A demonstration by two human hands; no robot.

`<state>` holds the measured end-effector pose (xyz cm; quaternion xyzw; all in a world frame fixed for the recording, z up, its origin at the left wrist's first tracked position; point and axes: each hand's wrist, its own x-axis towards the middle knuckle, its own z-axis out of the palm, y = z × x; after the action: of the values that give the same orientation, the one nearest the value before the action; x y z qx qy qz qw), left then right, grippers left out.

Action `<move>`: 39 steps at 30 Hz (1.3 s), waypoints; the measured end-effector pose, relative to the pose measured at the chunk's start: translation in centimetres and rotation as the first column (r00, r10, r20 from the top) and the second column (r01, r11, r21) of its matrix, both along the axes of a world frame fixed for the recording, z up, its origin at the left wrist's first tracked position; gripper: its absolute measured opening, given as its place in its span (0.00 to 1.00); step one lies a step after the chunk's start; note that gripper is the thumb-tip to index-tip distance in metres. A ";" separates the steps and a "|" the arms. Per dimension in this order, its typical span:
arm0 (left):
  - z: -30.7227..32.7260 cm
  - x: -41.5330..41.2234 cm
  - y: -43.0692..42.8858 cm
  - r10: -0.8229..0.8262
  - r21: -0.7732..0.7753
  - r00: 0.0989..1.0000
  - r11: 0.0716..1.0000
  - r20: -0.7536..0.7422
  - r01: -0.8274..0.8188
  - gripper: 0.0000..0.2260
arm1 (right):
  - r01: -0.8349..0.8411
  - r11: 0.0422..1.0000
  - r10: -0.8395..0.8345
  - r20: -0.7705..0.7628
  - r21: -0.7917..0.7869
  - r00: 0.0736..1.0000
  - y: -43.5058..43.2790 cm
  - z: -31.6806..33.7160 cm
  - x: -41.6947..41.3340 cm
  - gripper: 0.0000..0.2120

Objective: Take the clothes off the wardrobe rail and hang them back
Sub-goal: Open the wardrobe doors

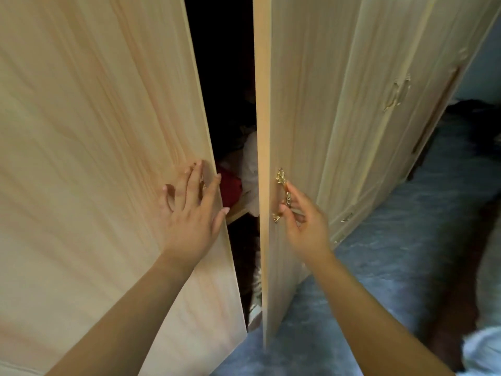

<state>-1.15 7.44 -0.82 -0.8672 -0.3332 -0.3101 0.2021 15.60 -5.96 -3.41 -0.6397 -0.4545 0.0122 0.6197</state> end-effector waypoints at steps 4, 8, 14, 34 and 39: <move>0.9 1.2 -1.9 -0.160 -0.126 0.987 0.979 0.013 0.160 0.26 | 0.057 0.998 -0.058 -0.019 -0.035 0.998 -3.6 0.0 1.3 0.27; 3.7 4.0 -4.4 -0.369 -0.220 0.924 0.897 0.101 0.382 0.27 | 0.121 0.992 -0.122 -0.038 -0.023 0.992 -6.9 0.0 3.0 0.27; 6.5 10.4 -10.2 -0.633 -0.401 0.702 0.580 0.326 0.709 0.31 | 0.095 0.995 -0.098 -0.080 -0.040 0.992 -11.3 1.0 5.6 0.26; 6.4 26.3 -22.5 -0.615 -0.311 0.540 0.446 0.575 0.839 0.35 | 0.284 0.956 -0.275 -0.116 0.066 0.954 -22.2 1.0 14.4 0.18; 6.0 30.8 -24.0 -0.642 -0.278 0.570 0.505 0.513 0.817 0.36 | 0.347 0.935 -0.336 -0.129 0.074 0.933 -23.3 1.2 19.0 0.17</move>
<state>29.63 -16.55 5.17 -0.8766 -0.0240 -0.4177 -0.2377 34.56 -29.29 -2.19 -0.6769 -0.3000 -0.0812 0.6673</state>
